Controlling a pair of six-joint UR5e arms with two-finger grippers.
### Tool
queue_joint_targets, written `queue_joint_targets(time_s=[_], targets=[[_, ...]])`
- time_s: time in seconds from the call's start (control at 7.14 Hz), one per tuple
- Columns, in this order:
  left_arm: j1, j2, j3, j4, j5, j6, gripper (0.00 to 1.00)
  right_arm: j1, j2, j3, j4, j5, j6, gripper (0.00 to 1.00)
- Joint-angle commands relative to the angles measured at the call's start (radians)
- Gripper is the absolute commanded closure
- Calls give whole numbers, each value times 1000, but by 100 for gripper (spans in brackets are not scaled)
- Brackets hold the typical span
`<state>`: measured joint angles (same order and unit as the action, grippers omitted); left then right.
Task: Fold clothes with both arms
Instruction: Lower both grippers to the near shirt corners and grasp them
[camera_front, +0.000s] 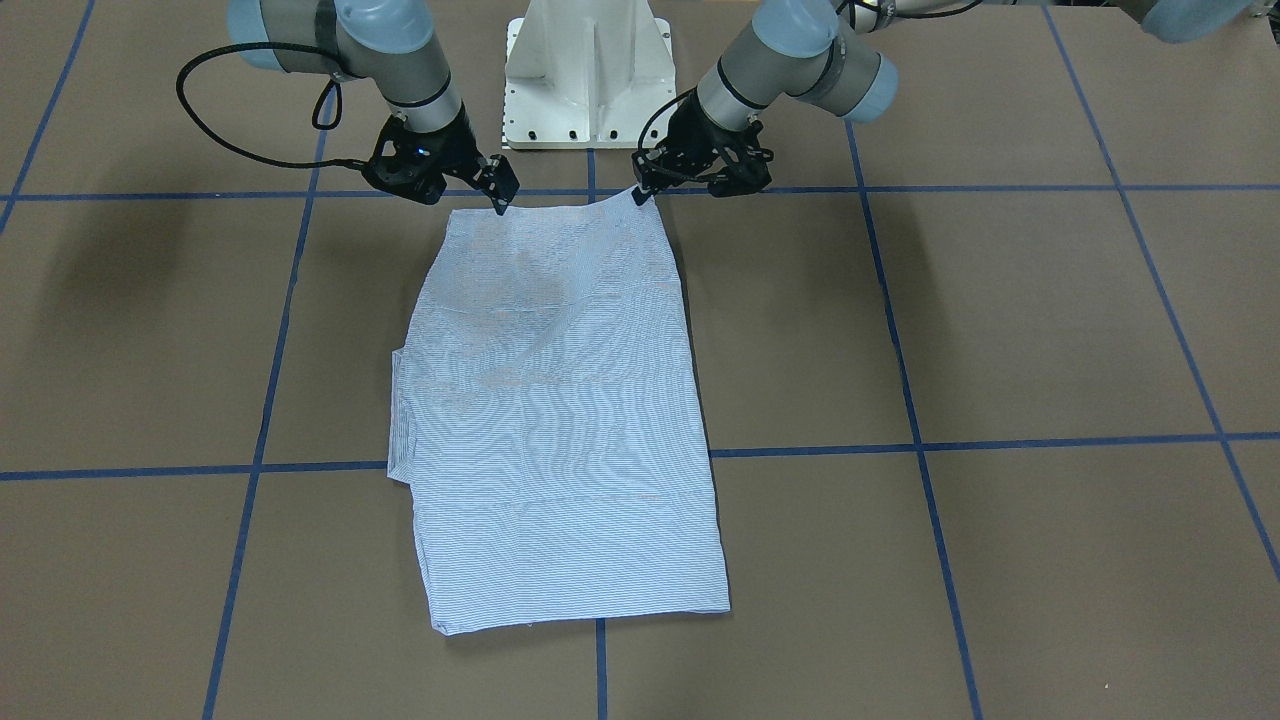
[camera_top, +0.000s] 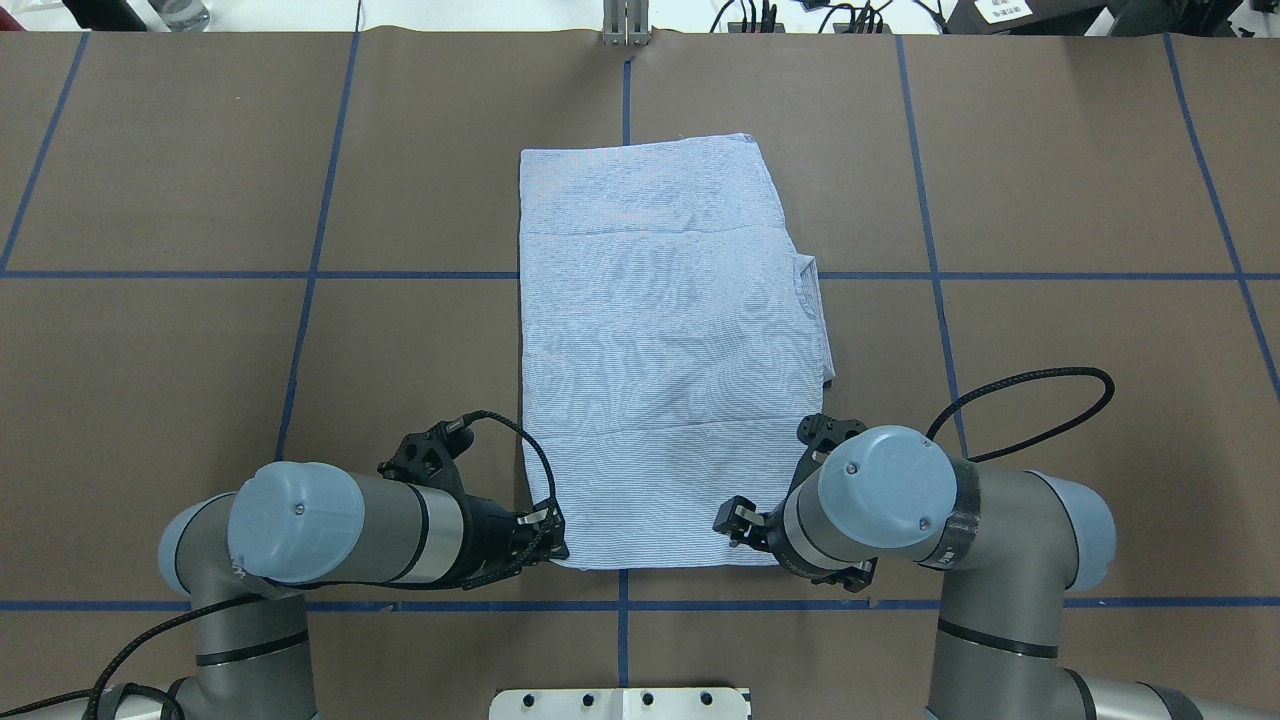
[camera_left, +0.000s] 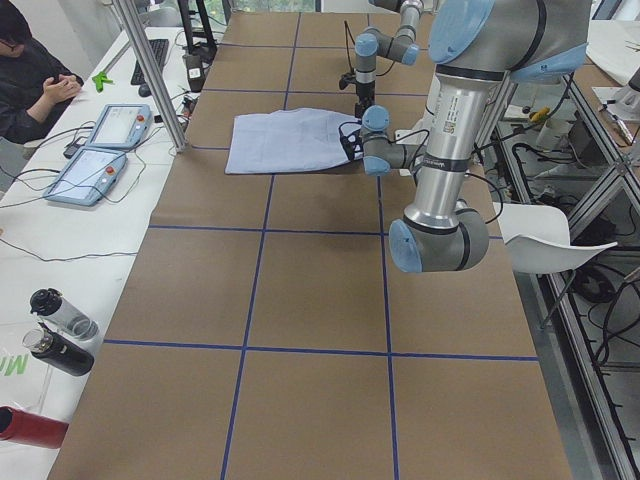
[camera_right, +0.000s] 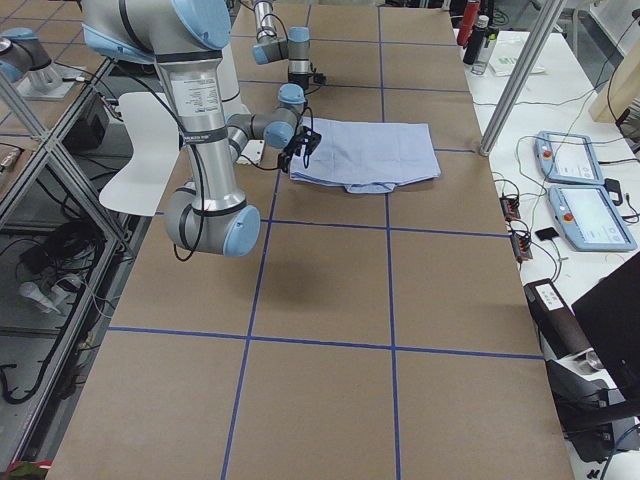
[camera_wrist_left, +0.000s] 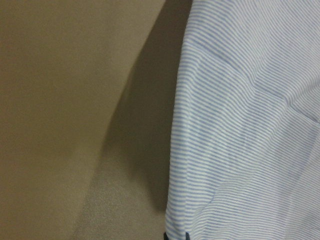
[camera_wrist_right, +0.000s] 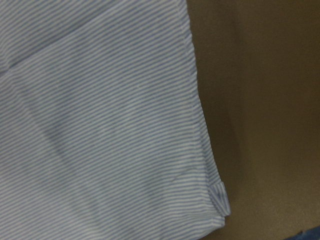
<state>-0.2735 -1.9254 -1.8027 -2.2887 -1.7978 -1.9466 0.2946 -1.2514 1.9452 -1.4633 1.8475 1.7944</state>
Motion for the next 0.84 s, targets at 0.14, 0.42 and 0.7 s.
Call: queue_joint_targets(time_s=[0.14,0.42,0.7], targets=[[-1,0,-3,0,0,0,100,-5,9,-23,1,-4,0,0],[-1,0,-3,0,0,0,100,-11,53,-84,3,-19,0,0],[-3,0,-3,0,0,0,100,-12,50,-84,1,-19,0,0]])
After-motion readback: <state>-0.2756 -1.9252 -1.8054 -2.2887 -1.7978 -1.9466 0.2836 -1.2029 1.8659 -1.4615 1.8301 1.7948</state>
